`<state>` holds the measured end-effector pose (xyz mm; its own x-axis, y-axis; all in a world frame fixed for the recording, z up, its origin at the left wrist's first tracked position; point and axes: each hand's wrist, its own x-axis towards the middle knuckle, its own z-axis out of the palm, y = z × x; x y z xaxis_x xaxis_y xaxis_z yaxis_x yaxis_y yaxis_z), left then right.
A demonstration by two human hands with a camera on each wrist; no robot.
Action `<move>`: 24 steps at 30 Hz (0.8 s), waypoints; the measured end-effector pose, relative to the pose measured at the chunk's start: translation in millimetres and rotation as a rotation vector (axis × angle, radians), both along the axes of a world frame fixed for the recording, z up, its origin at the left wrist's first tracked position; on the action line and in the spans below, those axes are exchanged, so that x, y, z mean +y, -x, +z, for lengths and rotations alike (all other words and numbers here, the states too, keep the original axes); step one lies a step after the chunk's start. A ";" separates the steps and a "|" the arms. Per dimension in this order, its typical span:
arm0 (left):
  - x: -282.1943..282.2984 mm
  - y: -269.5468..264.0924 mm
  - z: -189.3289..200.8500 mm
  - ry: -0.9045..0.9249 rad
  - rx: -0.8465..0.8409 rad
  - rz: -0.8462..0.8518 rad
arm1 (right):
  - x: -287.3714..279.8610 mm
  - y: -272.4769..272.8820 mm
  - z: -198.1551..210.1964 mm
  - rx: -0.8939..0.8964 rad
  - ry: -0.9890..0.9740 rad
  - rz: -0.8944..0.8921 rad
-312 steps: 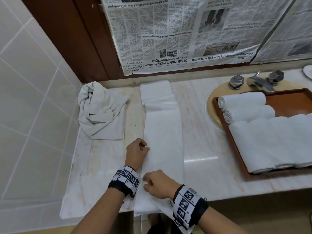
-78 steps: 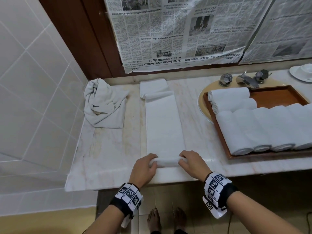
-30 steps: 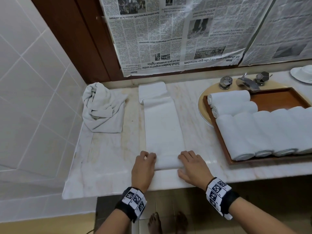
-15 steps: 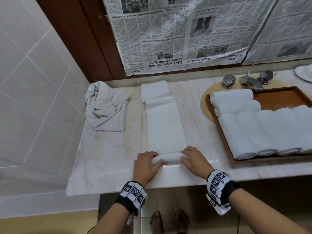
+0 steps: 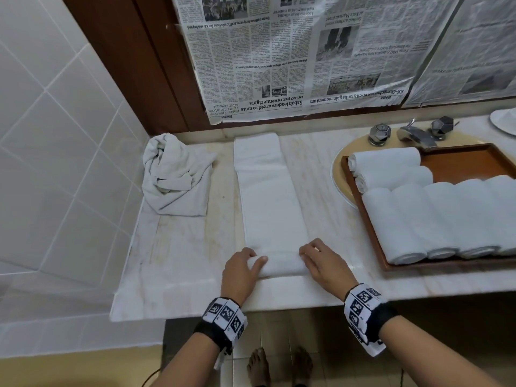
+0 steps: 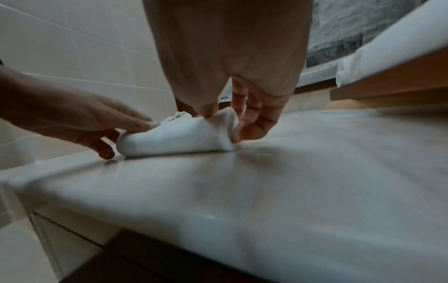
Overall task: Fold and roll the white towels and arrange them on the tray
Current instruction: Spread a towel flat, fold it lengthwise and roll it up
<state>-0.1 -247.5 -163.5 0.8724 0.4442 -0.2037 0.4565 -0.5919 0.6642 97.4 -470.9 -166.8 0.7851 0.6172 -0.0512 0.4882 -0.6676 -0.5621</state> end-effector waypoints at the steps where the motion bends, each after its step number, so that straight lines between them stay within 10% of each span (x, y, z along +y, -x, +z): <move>1: -2.5 2.5 0.7 -0.011 -0.015 0.008 | -0.6 0.1 1.9 -0.019 0.035 0.017; 16: -13.9 17.6 -12.3 -0.413 0.000 -0.397 | 7.0 -5.3 5.3 0.100 0.110 0.058; 24: -7.8 20.4 -7.3 -0.236 0.025 -0.343 | -0.2 -15.8 6.7 0.255 0.015 0.082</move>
